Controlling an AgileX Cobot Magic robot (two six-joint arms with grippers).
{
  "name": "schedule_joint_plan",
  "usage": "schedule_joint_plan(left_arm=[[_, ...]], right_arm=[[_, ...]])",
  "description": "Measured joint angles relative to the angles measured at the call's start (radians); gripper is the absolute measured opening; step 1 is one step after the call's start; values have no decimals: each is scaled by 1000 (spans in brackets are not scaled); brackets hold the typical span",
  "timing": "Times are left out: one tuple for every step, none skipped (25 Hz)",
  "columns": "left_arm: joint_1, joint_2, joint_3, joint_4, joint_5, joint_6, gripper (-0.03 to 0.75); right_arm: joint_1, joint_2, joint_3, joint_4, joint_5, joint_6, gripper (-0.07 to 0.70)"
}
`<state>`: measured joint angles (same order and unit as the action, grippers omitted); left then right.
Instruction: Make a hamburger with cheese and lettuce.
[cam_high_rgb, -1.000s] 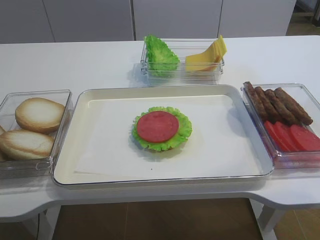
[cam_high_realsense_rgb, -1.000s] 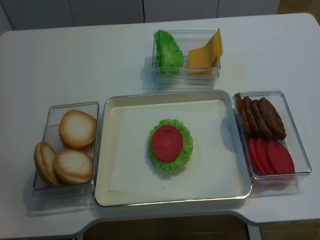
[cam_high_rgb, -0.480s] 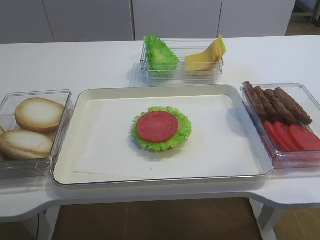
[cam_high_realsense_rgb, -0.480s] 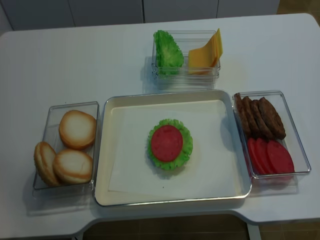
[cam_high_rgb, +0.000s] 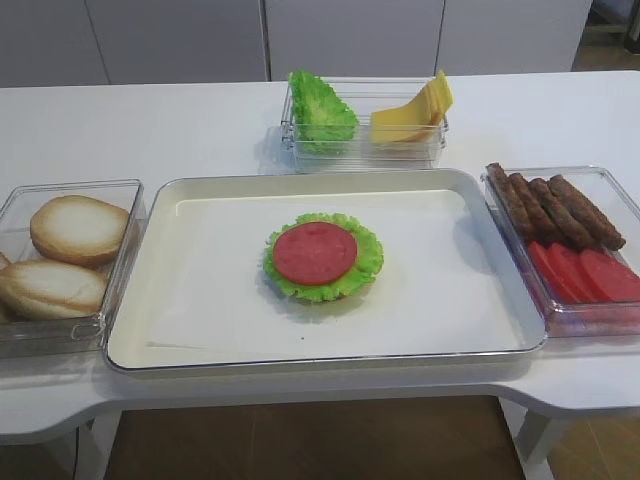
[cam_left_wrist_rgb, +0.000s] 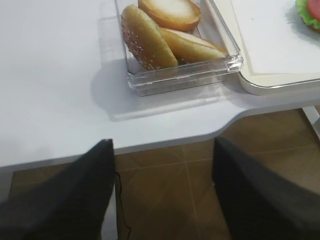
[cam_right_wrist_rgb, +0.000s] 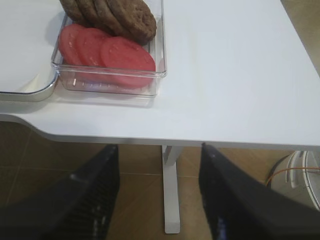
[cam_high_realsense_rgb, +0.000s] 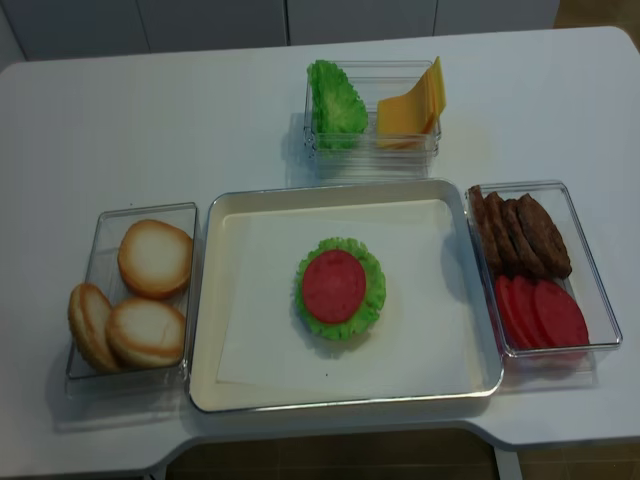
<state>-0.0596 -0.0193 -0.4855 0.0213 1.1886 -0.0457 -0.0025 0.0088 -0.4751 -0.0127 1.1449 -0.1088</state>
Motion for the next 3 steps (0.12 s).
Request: schedule_joint_plan(left_arm=[[0,0,0,0,0,0,459],[0,0,0,0,0,0,459],[0,0,0,0,0,0,459]], right_arm=[[0,0,0,0,0,0,387],[0,0,0,0,0,0,387],[0,0,0,0,0,0,387]])
